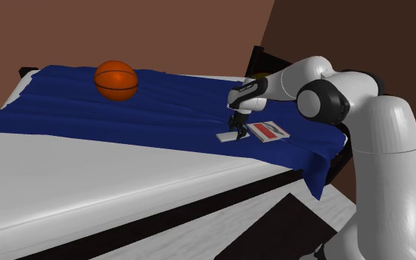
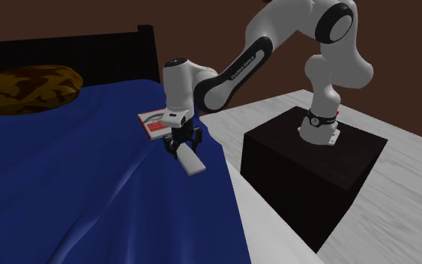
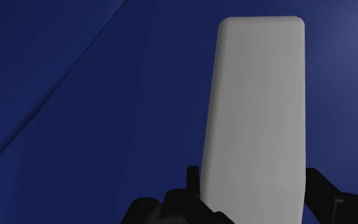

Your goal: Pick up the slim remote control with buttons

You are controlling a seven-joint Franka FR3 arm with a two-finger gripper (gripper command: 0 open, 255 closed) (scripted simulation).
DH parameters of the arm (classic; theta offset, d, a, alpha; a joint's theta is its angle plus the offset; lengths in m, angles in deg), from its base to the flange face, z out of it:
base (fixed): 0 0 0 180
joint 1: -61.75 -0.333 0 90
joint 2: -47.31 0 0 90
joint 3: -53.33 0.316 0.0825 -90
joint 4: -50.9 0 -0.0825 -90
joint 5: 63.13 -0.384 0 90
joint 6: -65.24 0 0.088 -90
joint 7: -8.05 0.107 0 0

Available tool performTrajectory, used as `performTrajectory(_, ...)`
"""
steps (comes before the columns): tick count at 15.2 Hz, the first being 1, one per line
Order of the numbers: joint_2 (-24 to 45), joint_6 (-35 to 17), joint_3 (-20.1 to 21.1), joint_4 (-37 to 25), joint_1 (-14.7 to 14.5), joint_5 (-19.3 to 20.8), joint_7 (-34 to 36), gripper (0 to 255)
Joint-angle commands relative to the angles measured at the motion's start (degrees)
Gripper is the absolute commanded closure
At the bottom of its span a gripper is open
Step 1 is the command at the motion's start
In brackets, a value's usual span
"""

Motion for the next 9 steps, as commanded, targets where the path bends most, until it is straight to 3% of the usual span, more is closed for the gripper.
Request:
performTrajectory(1,-0.8,0.7,-0.3,0.1,-0.2,0.3,0.2,255)
performTrajectory(9,-4.2,5.0,-1.5,-1.1,-1.0,2.1,1.3,255)
